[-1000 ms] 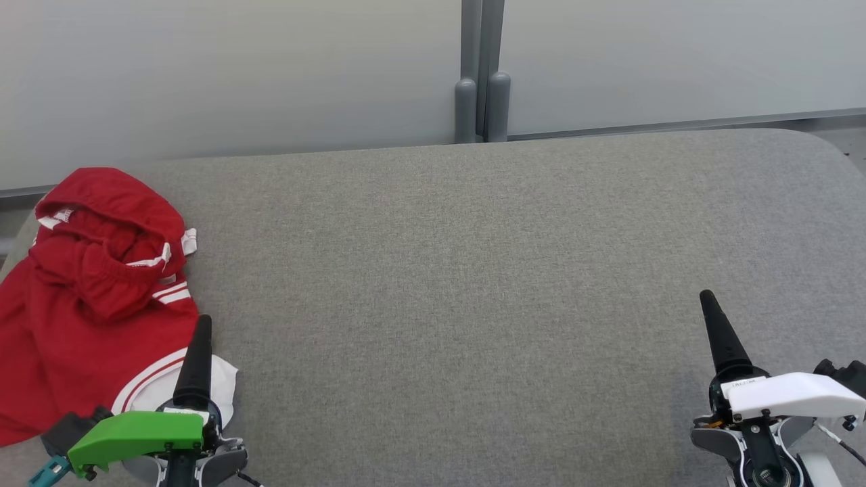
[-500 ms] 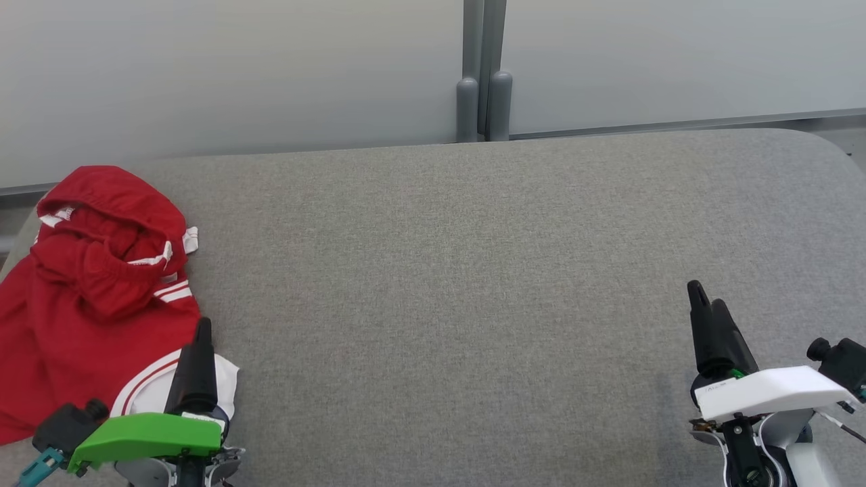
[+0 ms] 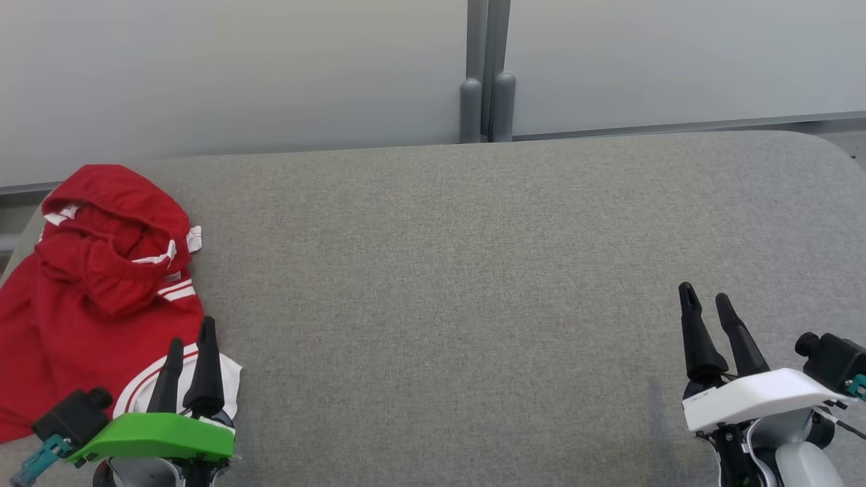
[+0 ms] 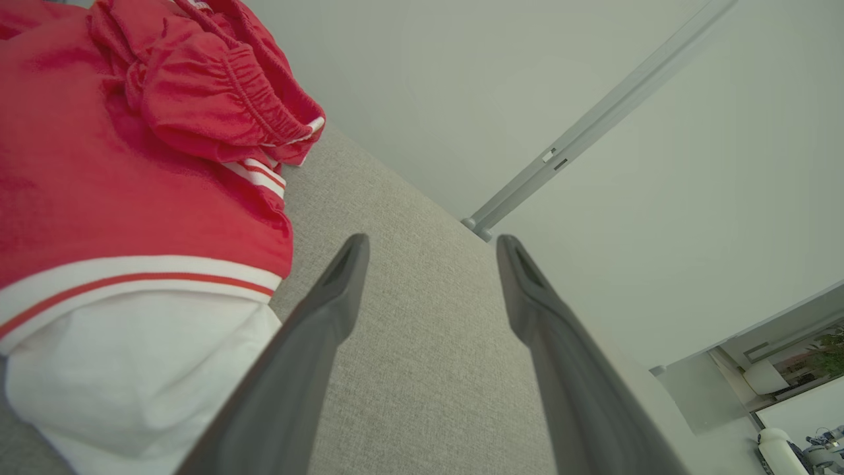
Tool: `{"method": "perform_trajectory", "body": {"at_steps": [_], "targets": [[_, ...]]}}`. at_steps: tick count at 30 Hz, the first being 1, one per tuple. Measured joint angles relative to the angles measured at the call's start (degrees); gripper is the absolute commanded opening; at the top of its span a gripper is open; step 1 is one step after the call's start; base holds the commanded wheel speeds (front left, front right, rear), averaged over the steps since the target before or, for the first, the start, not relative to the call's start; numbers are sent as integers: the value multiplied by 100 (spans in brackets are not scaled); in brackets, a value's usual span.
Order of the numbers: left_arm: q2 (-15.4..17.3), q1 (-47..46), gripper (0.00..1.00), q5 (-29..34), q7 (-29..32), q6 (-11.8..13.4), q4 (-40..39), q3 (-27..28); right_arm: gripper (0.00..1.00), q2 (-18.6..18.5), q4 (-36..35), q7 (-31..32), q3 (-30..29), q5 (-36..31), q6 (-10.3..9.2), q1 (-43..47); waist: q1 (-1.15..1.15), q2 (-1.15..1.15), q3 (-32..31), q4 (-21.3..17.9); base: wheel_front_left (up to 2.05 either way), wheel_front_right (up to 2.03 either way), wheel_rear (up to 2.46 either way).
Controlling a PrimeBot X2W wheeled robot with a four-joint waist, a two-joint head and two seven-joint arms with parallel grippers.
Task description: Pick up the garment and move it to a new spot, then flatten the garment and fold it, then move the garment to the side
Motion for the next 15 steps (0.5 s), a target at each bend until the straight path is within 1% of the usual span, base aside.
{"method": "perform_trajectory", "body": {"at_steps": [3, 4, 12, 15], "targets": [[29, 3, 100, 261, -51, 0, 8, -46, 100, -11, 12, -51, 22, -232, 0, 37, 0, 0, -9, 12, 0, 0, 0], [29, 3, 100, 261, -51, 0, 8, -46, 100, -11, 12, -51, 22, -232, 0, 37, 0, 0, -9, 12, 0, 0, 0], [149, 44, 100, 1118, -169, -1, 25, -127, 100, -22, 78, -178, 15, -803, 0, 136, 0, 0, -22, 24, 0, 0, 0], [165, 51, 100, 1350, -211, -3, 53, -105, 100, -25, 107, -226, 12, -992, 1, 159, 0, 0, -23, 28, 0, 0, 0]]}}
